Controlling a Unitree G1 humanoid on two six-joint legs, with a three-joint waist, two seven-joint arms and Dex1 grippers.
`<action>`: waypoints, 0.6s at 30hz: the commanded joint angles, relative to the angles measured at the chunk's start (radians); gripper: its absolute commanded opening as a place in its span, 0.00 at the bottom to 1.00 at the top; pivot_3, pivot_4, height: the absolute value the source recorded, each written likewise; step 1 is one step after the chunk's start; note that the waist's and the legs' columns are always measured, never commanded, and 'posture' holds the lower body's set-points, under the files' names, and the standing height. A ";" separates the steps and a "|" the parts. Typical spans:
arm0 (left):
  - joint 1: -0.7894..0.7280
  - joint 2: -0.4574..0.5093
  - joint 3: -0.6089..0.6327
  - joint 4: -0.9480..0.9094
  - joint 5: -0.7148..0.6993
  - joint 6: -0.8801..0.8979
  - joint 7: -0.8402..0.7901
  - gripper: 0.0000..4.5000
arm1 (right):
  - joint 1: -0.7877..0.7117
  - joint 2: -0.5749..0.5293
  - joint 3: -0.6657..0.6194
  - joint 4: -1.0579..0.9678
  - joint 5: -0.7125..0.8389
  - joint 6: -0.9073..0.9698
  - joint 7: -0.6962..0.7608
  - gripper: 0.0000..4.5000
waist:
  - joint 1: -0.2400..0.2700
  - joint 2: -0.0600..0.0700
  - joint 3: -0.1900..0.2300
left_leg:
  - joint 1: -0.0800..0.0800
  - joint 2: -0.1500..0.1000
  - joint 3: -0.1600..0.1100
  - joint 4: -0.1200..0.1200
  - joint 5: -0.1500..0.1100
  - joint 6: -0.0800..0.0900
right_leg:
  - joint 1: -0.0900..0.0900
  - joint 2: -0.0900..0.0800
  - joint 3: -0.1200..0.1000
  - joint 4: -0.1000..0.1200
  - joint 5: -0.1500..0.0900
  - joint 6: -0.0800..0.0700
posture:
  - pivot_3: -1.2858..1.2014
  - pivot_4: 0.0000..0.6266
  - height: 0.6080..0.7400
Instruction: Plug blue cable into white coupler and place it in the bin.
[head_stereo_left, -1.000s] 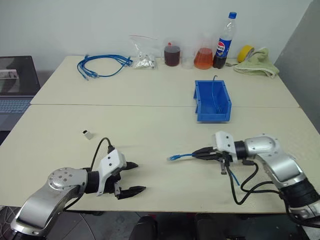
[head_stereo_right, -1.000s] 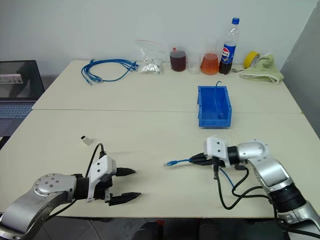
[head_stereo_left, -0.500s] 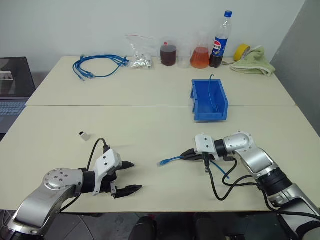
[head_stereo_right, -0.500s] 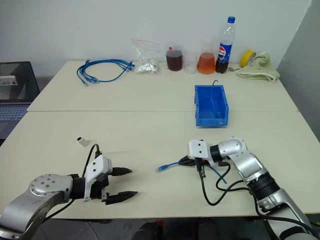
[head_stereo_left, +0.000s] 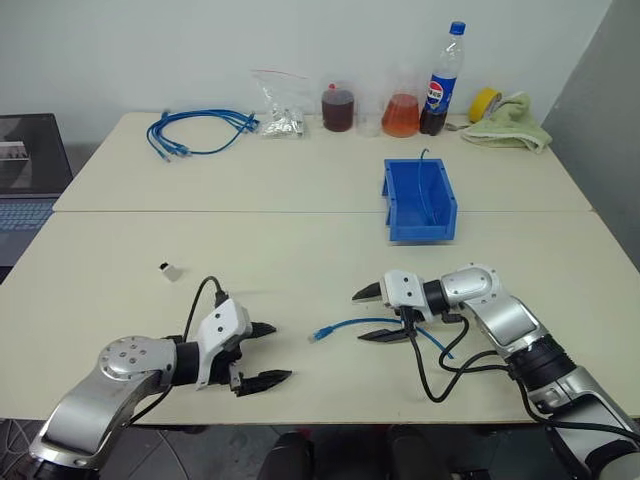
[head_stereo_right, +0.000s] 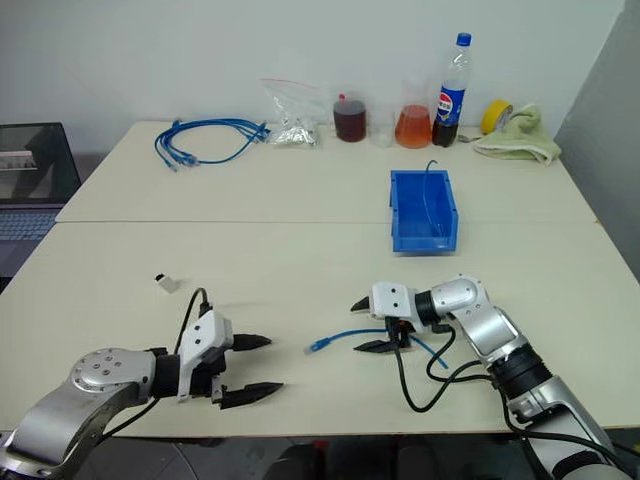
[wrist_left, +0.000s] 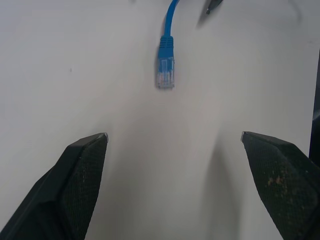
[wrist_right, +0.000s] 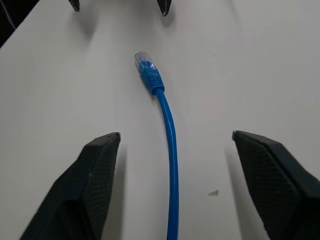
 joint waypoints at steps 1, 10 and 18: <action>-0.029 -0.025 -0.036 0.002 0.022 -0.008 0.020 1.00 | 0.035 -0.067 -0.110 -0.211 0.133 0.175 0.013 0.99 | 0.003 0.000 0.000 | 0.000 0.000 0.000 0.000 0.000 0.000 | 0.000 0.000 0.000 0.000 0.000 0.000 | 0.52 0.24 1.00; -0.090 -0.077 -0.128 0.030 0.080 0.025 0.070 1.00 | 0.289 -0.097 -0.205 -0.586 0.190 0.430 -0.229 0.99 | -0.003 0.000 0.000 | 0.000 0.000 0.000 0.000 0.000 0.000 | 0.000 0.000 0.000 0.001 0.000 0.000 | 0.52 0.24 1.00; -0.145 -0.091 -0.200 0.053 0.121 0.096 0.091 0.88 | 0.364 -0.104 -0.222 -0.710 0.217 0.515 -0.335 1.00 | 0.000 0.000 0.000 | 0.002 0.000 0.000 0.000 0.000 0.000 | 0.003 0.001 -0.001 0.001 0.001 0.001 | 0.52 0.24 1.00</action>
